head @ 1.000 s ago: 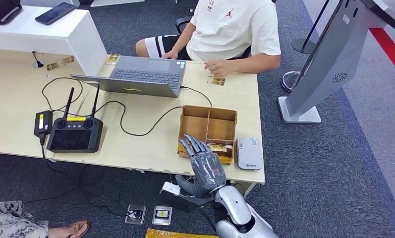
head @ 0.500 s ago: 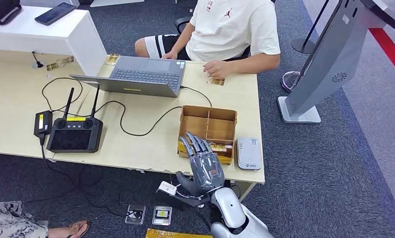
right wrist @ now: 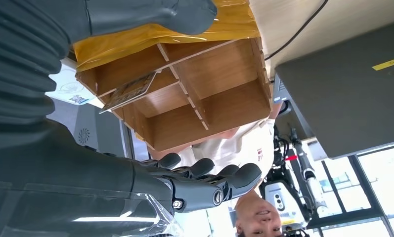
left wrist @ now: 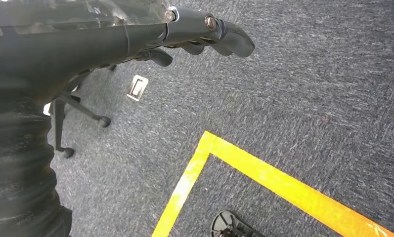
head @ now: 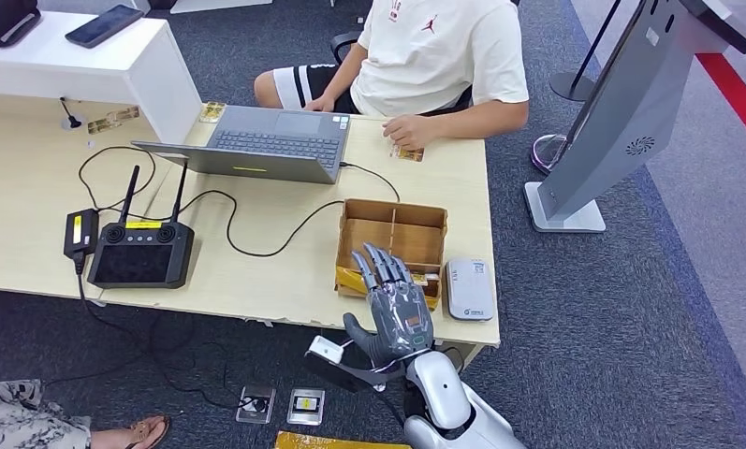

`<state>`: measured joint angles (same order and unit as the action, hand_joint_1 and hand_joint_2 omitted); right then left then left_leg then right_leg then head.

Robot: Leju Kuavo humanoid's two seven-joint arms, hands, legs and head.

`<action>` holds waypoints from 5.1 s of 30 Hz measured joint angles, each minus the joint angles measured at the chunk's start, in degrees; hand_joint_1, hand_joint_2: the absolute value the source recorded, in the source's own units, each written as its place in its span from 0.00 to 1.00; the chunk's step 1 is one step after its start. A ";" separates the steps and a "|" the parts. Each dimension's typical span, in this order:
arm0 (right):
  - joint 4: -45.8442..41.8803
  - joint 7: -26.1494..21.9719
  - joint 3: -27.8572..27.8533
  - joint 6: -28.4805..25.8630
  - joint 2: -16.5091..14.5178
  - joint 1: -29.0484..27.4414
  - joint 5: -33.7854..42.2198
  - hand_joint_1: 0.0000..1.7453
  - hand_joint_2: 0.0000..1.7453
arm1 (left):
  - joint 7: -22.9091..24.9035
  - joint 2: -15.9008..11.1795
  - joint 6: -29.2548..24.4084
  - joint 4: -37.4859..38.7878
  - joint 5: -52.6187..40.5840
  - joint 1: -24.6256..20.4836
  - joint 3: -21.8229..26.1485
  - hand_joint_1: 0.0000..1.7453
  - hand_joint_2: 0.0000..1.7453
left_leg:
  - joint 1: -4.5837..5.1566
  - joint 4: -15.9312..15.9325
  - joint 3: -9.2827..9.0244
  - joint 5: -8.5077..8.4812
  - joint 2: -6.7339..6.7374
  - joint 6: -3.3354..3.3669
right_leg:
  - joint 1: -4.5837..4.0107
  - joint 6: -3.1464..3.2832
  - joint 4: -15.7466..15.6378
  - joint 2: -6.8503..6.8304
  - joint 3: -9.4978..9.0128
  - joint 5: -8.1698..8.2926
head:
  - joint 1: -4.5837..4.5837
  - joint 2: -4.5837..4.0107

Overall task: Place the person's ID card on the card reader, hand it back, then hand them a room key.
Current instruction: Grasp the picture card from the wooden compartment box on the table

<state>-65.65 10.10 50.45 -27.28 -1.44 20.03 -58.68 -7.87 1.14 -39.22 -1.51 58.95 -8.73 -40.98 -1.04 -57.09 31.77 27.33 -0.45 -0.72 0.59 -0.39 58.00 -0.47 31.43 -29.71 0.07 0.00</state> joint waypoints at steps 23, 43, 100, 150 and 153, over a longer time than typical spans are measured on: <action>3.17 2.44 -1.69 1.14 -0.59 2.08 -5.42 0.15 1.00 | 0.72 -0.08 0.01 -1.58 -4.47 0.08 0.04 0.00 1.00 | 0.00 0.00 0.01 0.00 0.00 0.00 | 0.00 0.00 0.00 0.00 -0.01 0.00 | 0.00 0.00; 15.58 4.13 -3.87 0.97 -3.49 8.00 -8.06 0.25 1.00 | 0.29 -0.07 0.00 -1.66 -5.72 -0.23 2.47 0.00 1.00 | 0.00 0.00 0.01 0.00 0.01 0.00 | 0.00 0.00 0.00 0.01 0.00 0.01 | -0.01 0.00; 18.77 4.19 -6.93 -0.94 -3.84 7.95 -3.23 0.25 1.00 | 11.43 -4.39 -0.02 0.76 -6.31 1.49 5.26 0.00 1.00 | 0.01 0.00 0.01 0.00 0.01 0.00 | 0.01 0.00 0.00 0.01 0.00 0.00 | 0.01 0.00; 16.81 6.39 -8.91 -1.68 0.96 5.69 -0.03 0.74 1.00 | 8.76 -5.23 -0.02 0.76 -4.41 1.67 5.26 0.00 1.00 | 0.00 -0.01 -0.01 0.00 0.01 0.00 | 0.00 0.00 0.00 0.01 0.00 0.01 | 0.00 0.00; 16.11 6.72 -8.98 -1.61 1.46 5.19 -0.12 0.84 1.00 | 8.09 -5.09 -0.02 0.76 -4.17 1.72 5.27 0.00 1.00 | 0.00 -0.01 -0.01 0.00 0.01 0.00 | 0.01 0.00 0.00 0.02 0.00 0.01 | 0.00 0.00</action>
<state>-49.54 16.82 41.47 -28.89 0.02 25.22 -58.80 0.22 -3.96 -39.23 -0.74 54.78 -7.01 -35.71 -1.04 -57.10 31.76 27.33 -0.44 -0.72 0.60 -0.39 58.00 -0.45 31.43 -29.70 0.07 0.00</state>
